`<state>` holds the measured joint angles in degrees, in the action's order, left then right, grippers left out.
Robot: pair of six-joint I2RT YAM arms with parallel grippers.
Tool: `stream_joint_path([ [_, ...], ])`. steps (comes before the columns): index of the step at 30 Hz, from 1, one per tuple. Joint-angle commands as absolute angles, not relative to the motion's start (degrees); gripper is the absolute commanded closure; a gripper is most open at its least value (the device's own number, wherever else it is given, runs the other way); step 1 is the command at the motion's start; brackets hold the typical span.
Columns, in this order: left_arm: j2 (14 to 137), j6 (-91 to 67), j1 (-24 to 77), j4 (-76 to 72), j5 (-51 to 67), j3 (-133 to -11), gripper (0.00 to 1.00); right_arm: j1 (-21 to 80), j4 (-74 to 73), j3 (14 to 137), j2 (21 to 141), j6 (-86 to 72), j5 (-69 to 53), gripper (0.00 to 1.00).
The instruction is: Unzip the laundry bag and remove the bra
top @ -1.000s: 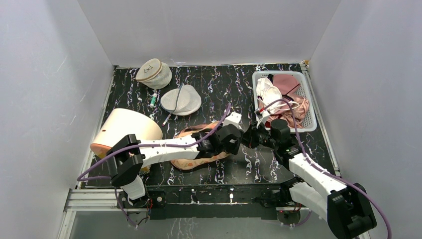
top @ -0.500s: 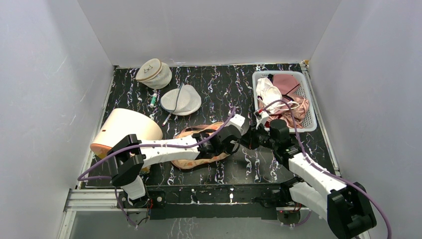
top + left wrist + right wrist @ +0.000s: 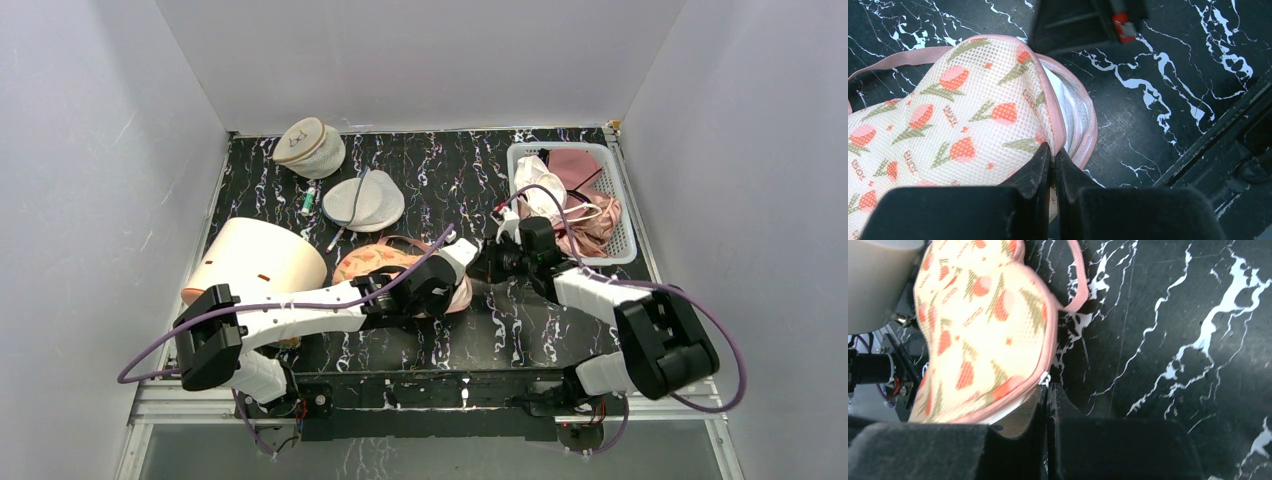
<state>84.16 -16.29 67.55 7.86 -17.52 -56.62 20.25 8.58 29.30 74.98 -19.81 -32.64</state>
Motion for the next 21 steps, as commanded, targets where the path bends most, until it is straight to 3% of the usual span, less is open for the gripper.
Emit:
stream_joint_path([
  [1,79.80,-15.61,67.76,5.60,-14.85,-54.32,1.00,19.51,16.41,34.44,81.34,-18.18,-29.83,1.00],
  [9,78.66,-18.05,67.79,5.45,-13.94,-50.72,1.00,18.72,17.90,35.54,83.89,-18.02,-28.25,1.00],
  [21,80.23,-17.39,67.76,3.60,-13.85,-48.32,1.00,18.72,15.28,24.60,67.46,-21.47,-25.26,1.00],
])
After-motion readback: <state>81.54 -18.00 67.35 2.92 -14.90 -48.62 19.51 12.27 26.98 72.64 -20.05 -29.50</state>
